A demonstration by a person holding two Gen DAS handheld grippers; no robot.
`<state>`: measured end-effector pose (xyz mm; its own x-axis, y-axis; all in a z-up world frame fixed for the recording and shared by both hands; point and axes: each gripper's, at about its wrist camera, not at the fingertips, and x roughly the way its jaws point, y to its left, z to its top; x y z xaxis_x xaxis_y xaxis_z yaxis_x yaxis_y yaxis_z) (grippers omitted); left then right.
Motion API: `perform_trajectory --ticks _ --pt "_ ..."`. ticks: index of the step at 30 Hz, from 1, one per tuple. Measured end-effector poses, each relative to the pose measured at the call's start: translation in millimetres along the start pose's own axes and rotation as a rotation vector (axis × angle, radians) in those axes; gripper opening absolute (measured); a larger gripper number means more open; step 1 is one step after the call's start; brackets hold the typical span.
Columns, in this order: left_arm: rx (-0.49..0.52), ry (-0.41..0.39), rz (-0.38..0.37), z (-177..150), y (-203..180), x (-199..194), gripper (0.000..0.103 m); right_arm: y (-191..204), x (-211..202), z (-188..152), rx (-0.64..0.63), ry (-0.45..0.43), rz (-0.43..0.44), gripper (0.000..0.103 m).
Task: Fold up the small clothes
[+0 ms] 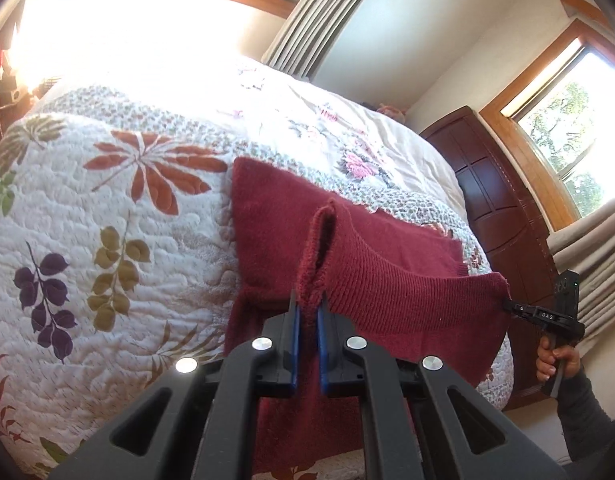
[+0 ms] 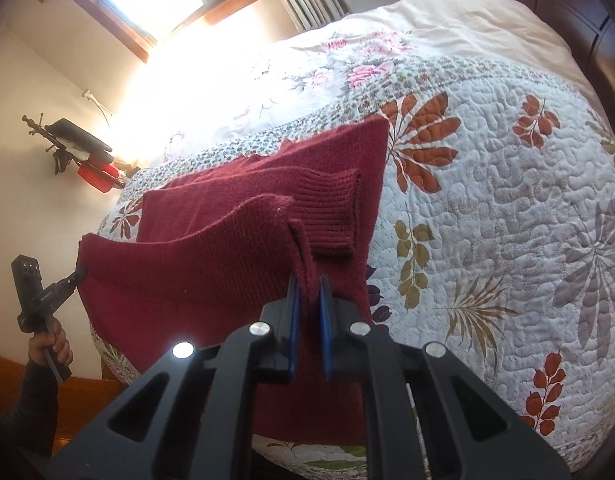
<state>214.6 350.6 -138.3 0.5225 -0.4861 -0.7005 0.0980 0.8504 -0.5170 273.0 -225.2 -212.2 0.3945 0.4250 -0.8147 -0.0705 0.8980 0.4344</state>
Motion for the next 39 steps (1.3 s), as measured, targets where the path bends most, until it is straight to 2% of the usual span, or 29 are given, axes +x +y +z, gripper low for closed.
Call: perform_trajectory --ticks 5,8,17,22,26,34,36,39 --pt "0.046 -0.063 -0.04 38.6 -21.2 -13.2 0.007 11.6 -22.0 35.9 -0.031 -0.068 0.0 0.008" --pt "0.067 -0.079 -0.053 68.4 -31.2 -4.6 0.006 12.6 -23.0 65.4 -0.04 -0.092 0.001 0.008" --pt "0.058 -0.038 -0.068 149.2 -19.3 59.4 0.006 -9.2 20.0 151.5 0.011 -0.087 -0.014 0.007" --pt "0.013 -0.005 -0.074 178.1 -3.3 98.1 0.006 -24.6 48.9 182.1 0.049 -0.071 -0.029 0.007" --pt "-0.031 0.075 -0.056 187.5 14.5 138.8 0.006 -40.4 83.5 193.4 0.085 -0.009 -0.047 0.007" --pt "-0.182 0.354 0.058 166.5 67.0 239.3 0.006 -72.5 169.7 191.1 0.145 0.21 -0.152 0.007" --pt "-0.216 0.37 0.051 164.1 73.1 245.6 0.006 -77.2 180.5 188.5 0.155 0.249 -0.169 0.008" --pt "-0.204 0.376 0.053 164.2 71.9 245.7 0.007 -81.4 184.8 187.8 0.161 0.263 -0.175 0.008"
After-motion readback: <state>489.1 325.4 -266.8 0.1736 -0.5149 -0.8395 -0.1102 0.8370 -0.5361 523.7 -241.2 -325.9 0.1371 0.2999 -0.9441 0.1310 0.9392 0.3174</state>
